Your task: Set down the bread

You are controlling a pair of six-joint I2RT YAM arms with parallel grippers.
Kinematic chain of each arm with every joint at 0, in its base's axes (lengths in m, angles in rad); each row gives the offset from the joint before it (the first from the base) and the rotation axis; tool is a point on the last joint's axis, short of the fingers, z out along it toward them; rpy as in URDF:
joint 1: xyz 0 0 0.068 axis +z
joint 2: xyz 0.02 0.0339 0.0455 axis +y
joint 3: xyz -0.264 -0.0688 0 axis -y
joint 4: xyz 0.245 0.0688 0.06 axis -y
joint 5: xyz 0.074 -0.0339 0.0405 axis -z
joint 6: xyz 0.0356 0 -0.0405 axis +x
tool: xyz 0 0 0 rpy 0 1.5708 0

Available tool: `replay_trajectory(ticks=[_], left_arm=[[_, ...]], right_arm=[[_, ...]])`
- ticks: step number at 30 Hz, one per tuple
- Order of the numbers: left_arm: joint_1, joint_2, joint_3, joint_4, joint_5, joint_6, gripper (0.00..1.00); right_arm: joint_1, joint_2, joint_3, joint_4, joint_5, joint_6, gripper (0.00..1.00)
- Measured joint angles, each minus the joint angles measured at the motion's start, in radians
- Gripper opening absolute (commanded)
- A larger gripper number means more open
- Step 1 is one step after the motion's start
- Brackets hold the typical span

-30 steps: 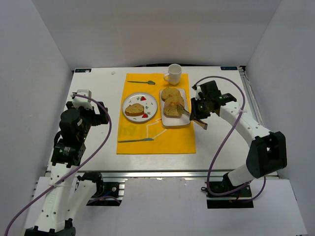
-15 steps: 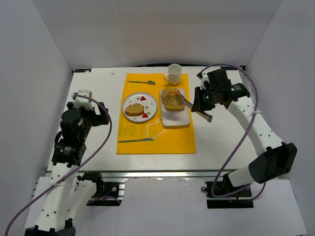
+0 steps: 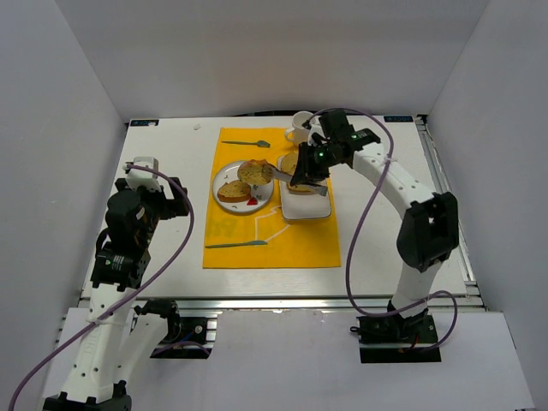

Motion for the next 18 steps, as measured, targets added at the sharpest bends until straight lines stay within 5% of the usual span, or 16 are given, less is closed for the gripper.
replay_trajectory(ticks=[10,14,18], left_arm=[[0.0,-0.013,0.0,-0.001,-0.048,-0.005,0.98],[0.0,-0.013,0.0,-0.001,-0.056,-0.012,0.98],[0.0,-0.013,0.0,-0.001,-0.058,-0.019,0.98]], right_arm=[[0.014,0.155,0.056,0.041,-0.029,0.004,0.25],[0.014,0.169,0.056,0.056,-0.025,0.005,0.47],[0.014,0.169,0.06,0.063,-0.019,0.003,0.59]])
